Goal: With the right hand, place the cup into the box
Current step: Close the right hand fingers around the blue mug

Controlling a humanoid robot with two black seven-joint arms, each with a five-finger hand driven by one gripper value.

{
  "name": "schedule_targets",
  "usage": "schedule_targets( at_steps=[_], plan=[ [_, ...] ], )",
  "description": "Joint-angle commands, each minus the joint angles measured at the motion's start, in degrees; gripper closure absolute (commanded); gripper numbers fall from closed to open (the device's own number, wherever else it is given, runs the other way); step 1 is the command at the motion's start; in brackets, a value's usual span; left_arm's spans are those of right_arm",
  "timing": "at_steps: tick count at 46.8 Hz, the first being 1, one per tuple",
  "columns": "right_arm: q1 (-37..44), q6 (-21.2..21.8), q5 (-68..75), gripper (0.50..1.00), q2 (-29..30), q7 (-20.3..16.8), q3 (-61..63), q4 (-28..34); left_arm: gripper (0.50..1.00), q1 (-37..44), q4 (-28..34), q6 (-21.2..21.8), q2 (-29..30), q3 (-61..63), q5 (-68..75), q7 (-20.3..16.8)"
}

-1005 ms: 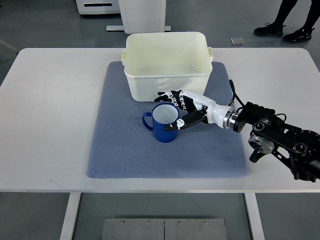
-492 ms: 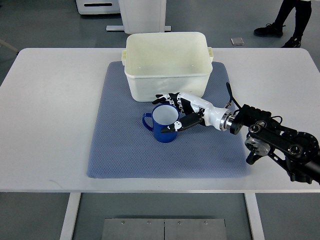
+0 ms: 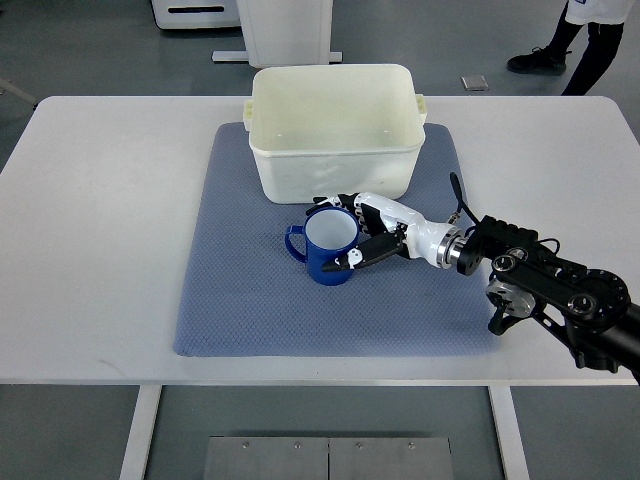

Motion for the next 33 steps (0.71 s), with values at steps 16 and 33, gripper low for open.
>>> schedule_targets(
  at_steps=[16, 33],
  plan=[
    [-0.2, -2.4, 0.1, 0.995, 0.3, 3.0, -1.7, 0.2, 0.5, 0.0, 0.0, 0.0, 0.0, 0.0, 0.0, 0.0],
    [0.2, -1.5, 0.3, 1.0, 0.1, 6.3, -1.8, 0.6, 0.5, 0.1, 0.0, 0.0, 0.0, 0.0, 0.0, 0.0]
  ],
)
